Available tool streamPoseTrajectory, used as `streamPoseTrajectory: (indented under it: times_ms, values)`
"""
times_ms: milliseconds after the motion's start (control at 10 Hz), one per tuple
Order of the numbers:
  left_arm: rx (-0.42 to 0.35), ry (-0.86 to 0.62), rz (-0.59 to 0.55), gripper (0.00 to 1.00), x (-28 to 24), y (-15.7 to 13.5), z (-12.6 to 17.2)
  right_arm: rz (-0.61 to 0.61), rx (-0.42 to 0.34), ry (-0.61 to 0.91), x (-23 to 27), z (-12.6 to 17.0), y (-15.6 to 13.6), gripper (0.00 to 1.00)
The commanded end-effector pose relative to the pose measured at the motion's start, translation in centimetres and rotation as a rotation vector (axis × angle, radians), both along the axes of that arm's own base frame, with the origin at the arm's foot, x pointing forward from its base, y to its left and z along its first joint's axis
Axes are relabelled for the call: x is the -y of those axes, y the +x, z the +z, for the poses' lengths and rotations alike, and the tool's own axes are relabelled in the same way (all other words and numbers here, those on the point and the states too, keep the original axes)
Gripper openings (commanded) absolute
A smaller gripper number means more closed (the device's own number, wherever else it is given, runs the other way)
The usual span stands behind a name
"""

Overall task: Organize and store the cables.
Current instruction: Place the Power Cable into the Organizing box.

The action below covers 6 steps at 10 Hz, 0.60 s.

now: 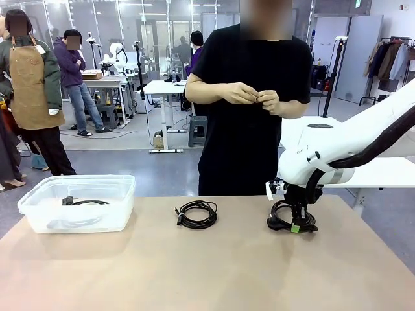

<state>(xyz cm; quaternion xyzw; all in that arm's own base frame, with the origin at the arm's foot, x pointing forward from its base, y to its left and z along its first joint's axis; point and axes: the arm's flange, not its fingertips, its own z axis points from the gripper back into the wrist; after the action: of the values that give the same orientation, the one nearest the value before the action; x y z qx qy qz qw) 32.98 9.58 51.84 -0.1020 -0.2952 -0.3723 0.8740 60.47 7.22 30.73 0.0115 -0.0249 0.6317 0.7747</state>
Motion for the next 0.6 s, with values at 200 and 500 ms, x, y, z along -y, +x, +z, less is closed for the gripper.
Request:
streamPoseTrajectory:
  times_ms: [200,500]
  values:
    - [-0.005,-0.012,0.007,1.0,0.2,0.1,0.1,0.007,0.001,0.015,0.0,2.4,-0.2,0.07]
    - [-0.005,-0.012,0.007,1.0,0.2,0.1,0.1,-0.011,0.035,0.015,-2.0,8.2,-3.5,0.07]
